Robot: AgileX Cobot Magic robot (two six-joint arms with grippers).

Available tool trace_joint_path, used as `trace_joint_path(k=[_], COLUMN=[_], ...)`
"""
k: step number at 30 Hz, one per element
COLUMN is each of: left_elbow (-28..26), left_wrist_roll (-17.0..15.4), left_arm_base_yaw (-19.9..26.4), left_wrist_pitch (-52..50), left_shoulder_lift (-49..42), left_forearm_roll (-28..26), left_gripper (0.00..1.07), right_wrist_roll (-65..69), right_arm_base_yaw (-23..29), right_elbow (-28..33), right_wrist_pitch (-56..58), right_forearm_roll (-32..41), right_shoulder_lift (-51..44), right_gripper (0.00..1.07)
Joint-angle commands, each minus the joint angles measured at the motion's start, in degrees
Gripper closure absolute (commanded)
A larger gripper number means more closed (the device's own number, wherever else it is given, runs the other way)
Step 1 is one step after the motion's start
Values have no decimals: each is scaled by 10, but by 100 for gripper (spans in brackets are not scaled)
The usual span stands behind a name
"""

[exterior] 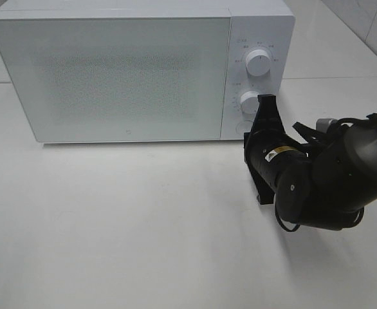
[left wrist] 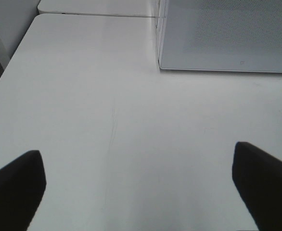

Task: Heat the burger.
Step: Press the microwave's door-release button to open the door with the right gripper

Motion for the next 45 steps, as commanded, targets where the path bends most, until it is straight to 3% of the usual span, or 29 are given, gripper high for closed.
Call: trace_joint_path(k=[1, 16, 45], left_elbow=[-1, -1, -1], left_wrist_roll=[2, 2, 2], left_arm_base_yaw=[2, 2, 2], left_wrist_pitch=[-3, -3, -3], left_shoulder_lift=[-10, -10, -10], left_forearm_roll=[-1, -1, -1], left_gripper=[9, 9, 9], right_wrist_roll=[-1, -8, -41], right_arm_base_yaw=[-11, -31, -70], right_elbow=[-14, -76, -138], right_wrist_pitch=[3, 22, 21], right_forearm_roll=[-15, -18, 5], right_shoulder_lift=[6, 52, 87], right_gripper=[107, 107, 107])
